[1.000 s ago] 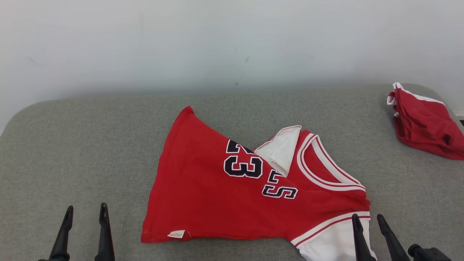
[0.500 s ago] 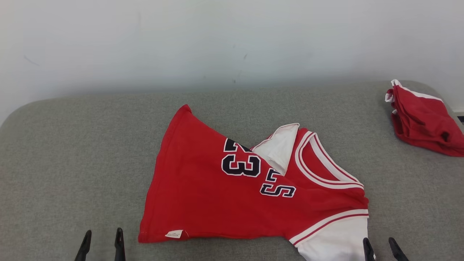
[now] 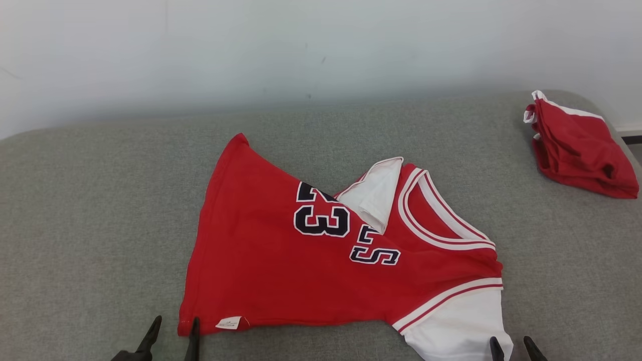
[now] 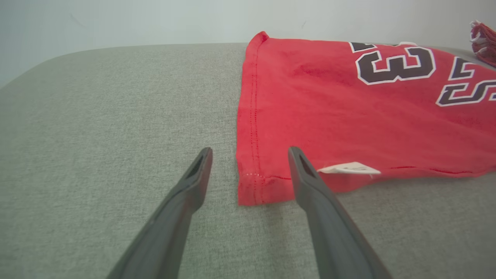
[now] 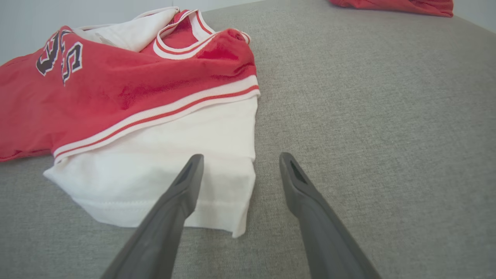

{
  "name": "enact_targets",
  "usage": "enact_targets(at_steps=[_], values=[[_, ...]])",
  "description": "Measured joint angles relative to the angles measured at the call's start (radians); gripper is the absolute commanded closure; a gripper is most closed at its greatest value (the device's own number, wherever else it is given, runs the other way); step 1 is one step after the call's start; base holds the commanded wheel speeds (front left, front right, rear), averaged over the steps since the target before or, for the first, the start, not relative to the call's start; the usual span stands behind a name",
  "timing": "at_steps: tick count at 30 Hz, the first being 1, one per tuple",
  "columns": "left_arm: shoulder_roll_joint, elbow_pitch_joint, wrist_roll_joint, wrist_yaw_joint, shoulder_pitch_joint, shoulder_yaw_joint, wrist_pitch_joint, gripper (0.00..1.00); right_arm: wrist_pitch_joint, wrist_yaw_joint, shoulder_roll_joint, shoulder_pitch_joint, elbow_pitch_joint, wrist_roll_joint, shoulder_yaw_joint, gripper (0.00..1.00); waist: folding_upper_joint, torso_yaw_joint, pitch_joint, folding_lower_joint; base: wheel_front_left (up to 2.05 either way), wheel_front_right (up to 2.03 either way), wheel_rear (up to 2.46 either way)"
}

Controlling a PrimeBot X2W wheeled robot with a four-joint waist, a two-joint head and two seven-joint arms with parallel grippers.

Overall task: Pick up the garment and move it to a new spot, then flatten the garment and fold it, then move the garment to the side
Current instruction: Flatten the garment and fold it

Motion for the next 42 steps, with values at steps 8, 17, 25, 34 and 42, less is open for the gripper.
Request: enact_targets(at_steps=[8, 17, 25, 34, 42], values=[[0.007, 0.144, -0.028, -0.003, -0.079, -0.025, 0.0, 0.0, 0.0, 0.0, 0.0, -0.041, 0.058, 0.016, 0.035, 0.0, 0.0, -0.011, 0.02, 0.0001, 0.0, 0.0, 0.0], [-0.002, 0.23, -0.067, -0.007, -0.128, -0.062, 0.0, 1.0, 0.0, 0.0, -0.004, -0.067, 0.108, 0.044, 0.098, 1.0, 0.0, -0.016, 0.018, 0.0, 0.0, 0.0, 0.0], [-0.001, 0.142, -0.067, -0.007, -0.071, -0.049, 0.0, 1.0, 0.0, 0.0, -0.011, -0.047, 0.039, 0.091, 0.121, 1.0, 0.0, -0.019, -0.002, 0.0, 0.0, 0.0, 0.0], [0.018, -0.038, -0.027, -0.007, -0.047, -0.029, 0.0, 1.0, 0.006, 0.0, -0.048, -0.077, -0.133, 0.111, 0.155, 1.0, 0.0, -0.026, -0.004, -0.0001, 0.0, 0.0, 0.0], [0.132, -0.147, -0.043, -0.008, -0.338, -0.106, 0.055, 1.0, 0.064, 0.0, -0.122, -0.392, -0.201, 0.171, 0.17, 1.0, 0.0, -0.034, 0.056, -0.0001, 0.0, 0.0, 0.0]])
